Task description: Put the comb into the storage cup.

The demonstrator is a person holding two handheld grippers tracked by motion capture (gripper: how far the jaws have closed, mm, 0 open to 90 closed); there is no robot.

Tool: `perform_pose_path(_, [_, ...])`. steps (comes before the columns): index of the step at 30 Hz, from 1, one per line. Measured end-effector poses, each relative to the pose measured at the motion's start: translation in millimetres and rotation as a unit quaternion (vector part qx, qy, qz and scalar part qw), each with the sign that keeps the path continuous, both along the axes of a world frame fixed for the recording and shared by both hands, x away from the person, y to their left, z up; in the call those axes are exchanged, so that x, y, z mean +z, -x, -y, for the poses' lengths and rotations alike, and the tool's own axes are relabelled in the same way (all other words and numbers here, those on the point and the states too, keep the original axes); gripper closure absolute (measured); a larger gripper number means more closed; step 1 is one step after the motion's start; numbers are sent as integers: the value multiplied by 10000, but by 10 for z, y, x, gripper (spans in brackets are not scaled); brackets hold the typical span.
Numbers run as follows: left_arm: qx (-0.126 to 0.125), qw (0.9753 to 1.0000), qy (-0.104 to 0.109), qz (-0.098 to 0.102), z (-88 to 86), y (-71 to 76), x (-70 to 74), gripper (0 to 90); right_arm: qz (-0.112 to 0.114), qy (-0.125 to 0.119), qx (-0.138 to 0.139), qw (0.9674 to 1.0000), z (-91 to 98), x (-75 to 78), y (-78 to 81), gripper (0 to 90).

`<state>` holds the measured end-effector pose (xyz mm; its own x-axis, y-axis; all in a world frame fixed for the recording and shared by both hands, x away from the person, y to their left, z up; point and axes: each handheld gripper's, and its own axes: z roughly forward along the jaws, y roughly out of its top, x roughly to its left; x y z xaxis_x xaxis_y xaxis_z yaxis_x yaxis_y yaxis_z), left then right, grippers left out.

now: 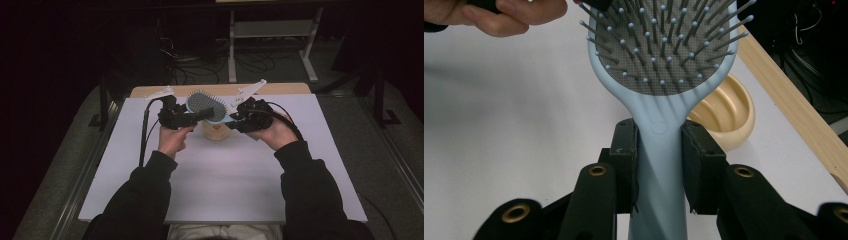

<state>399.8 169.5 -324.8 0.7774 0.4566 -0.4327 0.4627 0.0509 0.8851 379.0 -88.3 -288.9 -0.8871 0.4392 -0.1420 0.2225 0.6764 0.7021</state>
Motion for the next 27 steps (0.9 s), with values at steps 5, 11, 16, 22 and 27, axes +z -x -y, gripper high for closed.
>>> perform_pose_path(5, [49, 9998, 118, -159, -9, -20, 1, 244, -13, 10, 11, 10000, 4, -12, -11, 684])
perform_pose_path(11, [-102, 9991, 293, -299, -15, -55, -10, 346, 8, 82, -18, 10000, -28, -47, -36, 685])
perform_pose_path(16, [-133, 9992, 252, -285, -8, -69, 36, 424, -6, 133, -75, 9999, -56, -70, -46, 687])
perform_pose_path(22, [-70, 10000, 5, -45, 64, -28, 177, 486, 4, 198, -135, 9997, -92, -104, -67, 689])
perform_pose_path(27, [-87, 9999, -99, 81, 105, -23, 239, 516, 2, 159, -170, 9997, -93, -116, -88, 690])
